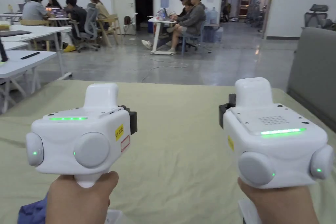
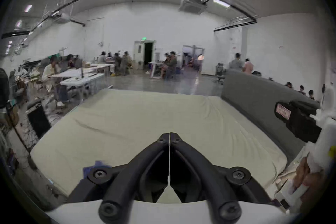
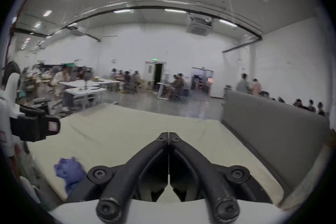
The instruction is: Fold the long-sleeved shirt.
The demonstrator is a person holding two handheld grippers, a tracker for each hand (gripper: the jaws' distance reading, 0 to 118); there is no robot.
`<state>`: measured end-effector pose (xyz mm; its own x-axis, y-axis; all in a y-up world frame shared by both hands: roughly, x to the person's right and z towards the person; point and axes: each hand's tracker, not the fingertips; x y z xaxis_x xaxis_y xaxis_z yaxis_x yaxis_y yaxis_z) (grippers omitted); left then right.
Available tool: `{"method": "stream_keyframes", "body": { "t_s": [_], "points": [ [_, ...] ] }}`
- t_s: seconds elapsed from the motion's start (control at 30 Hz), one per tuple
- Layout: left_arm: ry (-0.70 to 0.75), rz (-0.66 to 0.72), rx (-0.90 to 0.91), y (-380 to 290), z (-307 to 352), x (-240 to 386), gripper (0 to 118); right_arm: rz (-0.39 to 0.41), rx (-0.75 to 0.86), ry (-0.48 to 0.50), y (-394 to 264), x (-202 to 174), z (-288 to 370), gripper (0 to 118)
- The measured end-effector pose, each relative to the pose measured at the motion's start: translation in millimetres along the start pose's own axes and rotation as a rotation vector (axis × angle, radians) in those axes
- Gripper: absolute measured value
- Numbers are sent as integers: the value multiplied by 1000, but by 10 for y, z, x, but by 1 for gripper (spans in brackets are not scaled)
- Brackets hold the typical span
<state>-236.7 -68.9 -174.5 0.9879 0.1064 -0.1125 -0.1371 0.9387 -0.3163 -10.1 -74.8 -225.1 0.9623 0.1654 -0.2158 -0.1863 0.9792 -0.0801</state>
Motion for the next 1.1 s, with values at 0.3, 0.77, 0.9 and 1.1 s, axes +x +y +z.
{"method": "stream_keyframes", "body": {
  "t_s": [0.3,0.77,0.9,1.1],
  "points": [
    [386,84,-113,-162,347,-1797,0,-55,-46,712,73,-1939,-150,0],
    [354,155,-371,-1247,-939,-2307,118,-111,-231,752,-425,-1854,-755,0],
    [261,247,-494,-1923,-1318,-2363,118,-98,-269,730,-577,-1673,-864,0],
    [167,305,-706,-2139,-2009,-2230,69,-129,-344,709,-762,-1442,-968,0]
  ]
}}
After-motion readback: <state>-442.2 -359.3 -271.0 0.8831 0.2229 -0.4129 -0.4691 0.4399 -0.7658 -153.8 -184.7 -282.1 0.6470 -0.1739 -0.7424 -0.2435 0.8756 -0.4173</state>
